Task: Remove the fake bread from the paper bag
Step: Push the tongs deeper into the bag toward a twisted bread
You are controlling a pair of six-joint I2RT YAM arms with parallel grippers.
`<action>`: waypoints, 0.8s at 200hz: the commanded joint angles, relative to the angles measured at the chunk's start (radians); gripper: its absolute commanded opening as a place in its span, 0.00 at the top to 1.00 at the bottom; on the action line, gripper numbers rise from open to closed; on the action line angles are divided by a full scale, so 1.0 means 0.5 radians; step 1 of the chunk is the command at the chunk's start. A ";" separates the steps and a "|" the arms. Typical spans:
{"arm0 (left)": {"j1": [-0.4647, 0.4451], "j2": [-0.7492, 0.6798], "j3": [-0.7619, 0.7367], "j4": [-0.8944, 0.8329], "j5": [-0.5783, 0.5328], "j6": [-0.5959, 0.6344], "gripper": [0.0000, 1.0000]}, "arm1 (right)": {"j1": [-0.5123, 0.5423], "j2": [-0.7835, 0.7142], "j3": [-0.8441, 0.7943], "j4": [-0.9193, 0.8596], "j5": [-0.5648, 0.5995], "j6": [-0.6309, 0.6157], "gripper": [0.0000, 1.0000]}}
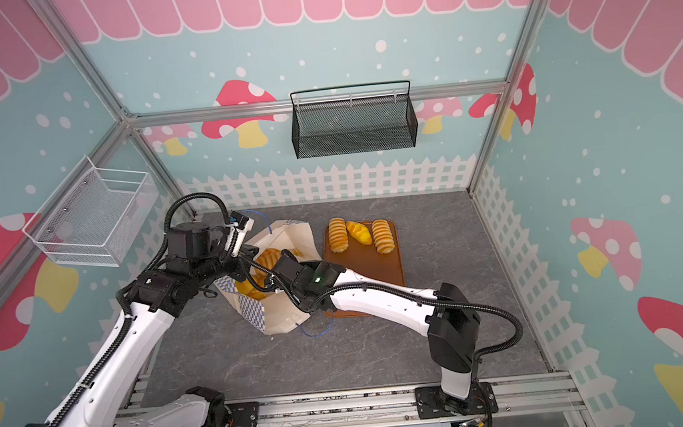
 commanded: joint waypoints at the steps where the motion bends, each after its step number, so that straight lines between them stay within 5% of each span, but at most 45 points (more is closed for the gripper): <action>1: 0.007 0.014 0.077 -0.052 0.107 -0.025 1.00 | 0.014 0.019 -0.056 0.171 0.092 -0.114 0.49; 160: 0.010 0.012 0.139 -0.146 0.234 -0.009 1.00 | 0.005 0.209 -0.105 0.295 0.187 -0.180 0.48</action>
